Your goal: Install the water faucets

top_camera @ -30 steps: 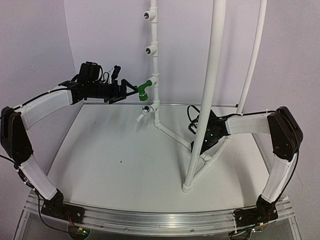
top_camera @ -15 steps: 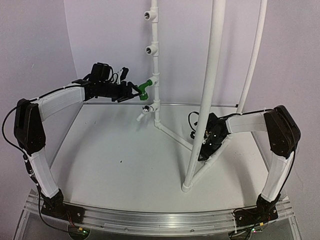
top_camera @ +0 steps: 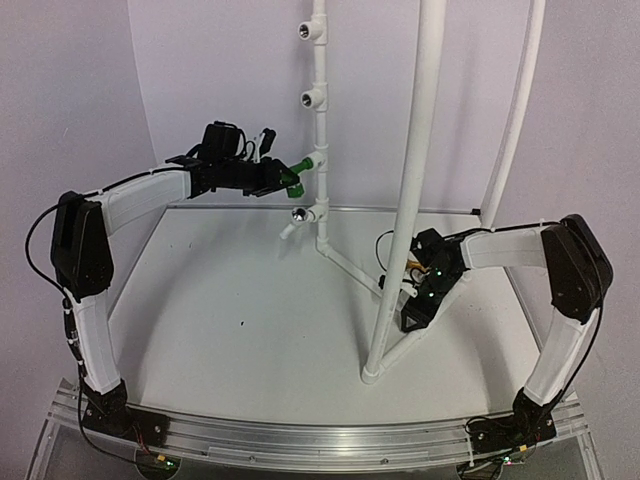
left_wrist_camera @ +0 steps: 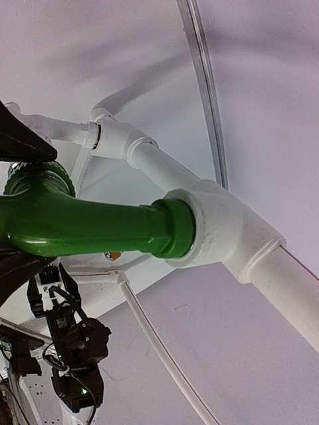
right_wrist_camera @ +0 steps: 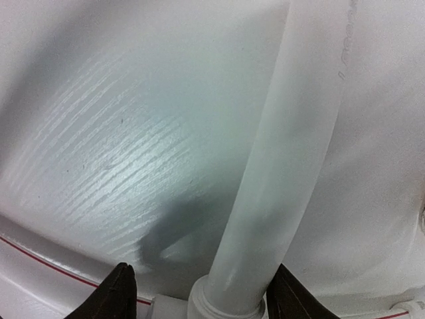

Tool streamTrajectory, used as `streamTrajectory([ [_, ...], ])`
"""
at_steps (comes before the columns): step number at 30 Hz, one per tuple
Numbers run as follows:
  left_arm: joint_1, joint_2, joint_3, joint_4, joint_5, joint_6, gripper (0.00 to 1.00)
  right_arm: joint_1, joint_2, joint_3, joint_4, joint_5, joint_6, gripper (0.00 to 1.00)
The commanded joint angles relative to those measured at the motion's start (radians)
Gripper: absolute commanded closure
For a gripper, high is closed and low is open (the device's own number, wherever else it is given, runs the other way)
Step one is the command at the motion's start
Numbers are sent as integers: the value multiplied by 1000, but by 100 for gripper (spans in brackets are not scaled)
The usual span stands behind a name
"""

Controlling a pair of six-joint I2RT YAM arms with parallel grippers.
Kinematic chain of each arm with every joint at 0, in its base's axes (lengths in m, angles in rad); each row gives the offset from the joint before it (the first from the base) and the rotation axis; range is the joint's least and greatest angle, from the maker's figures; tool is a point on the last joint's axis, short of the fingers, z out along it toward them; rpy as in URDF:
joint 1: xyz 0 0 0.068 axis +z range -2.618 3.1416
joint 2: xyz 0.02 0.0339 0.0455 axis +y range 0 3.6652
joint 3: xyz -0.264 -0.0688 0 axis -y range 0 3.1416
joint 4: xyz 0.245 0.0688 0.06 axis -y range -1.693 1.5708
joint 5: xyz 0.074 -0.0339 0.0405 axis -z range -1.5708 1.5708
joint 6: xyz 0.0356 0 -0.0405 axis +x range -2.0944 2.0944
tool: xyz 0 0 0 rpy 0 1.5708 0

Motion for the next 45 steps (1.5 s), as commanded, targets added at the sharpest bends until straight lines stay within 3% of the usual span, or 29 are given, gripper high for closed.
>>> streamTrajectory([
  [1,-44,61,62,18,20,-2,61,21,-25,-49,-247,-68,-135,39],
  [16,-97,129,160,-33,76,17,62,69,-125,-51,-317,-169,-145,30],
  [22,-96,79,138,-72,31,52,42,11,-135,84,-267,-170,-66,27],
  [27,-86,39,155,-134,8,68,13,-95,-110,236,-224,-175,-45,23],
  [30,-68,-4,140,-134,1,51,2,-137,-59,331,-198,-143,-48,23],
  [38,-15,-114,90,-184,-45,43,0,-192,197,583,-173,132,-84,27],
  [45,0,-170,25,-173,-53,11,0,-192,340,749,-218,213,-210,32],
])
